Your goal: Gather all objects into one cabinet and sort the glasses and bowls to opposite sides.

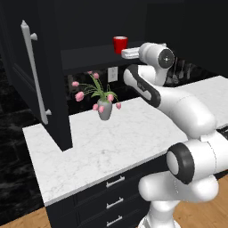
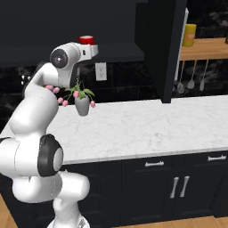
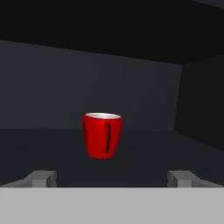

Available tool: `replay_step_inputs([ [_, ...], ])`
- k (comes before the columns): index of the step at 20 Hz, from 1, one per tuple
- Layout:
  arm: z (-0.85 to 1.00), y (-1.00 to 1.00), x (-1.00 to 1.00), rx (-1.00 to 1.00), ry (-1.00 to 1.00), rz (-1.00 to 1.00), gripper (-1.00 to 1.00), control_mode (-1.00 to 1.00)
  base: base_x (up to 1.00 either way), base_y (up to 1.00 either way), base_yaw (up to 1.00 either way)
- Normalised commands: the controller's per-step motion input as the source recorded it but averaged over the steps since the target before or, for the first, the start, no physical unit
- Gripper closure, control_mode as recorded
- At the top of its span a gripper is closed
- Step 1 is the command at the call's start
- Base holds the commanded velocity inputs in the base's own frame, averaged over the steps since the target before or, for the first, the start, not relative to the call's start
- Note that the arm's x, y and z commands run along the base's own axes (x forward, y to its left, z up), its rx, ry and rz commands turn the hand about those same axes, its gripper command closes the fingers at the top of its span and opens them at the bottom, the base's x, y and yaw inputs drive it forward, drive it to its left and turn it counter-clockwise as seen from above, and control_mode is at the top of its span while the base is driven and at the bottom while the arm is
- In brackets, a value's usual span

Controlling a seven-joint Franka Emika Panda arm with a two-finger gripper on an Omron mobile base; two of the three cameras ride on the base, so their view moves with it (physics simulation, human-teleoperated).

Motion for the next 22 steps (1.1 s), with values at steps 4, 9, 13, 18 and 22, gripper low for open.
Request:
replay_step_inputs([
  [4,0.0,0.05,0.53,0.0,0.07,0.0,-1.0,-1.0,0.0,0.0,0.0],
  [9,-0.13,0.17,0.21,-0.05,0.12,0.03,-1.0,-1.0,0.0,0.0,0.0],
  [13,0.0,0.04,0.27,0.0,0.04,0.01,-1.0,-1.0,0.0,0.0,0.0],
  [18,0.05,-0.03,0.33,0.0,0.0,0.0,-1.0,-1.0,0.0,0.0,0.0],
  [22,0.0,0.01,0.22,0.0,0.0,0.0,-1.0,-1.0,0.0,0.0,0.0],
])
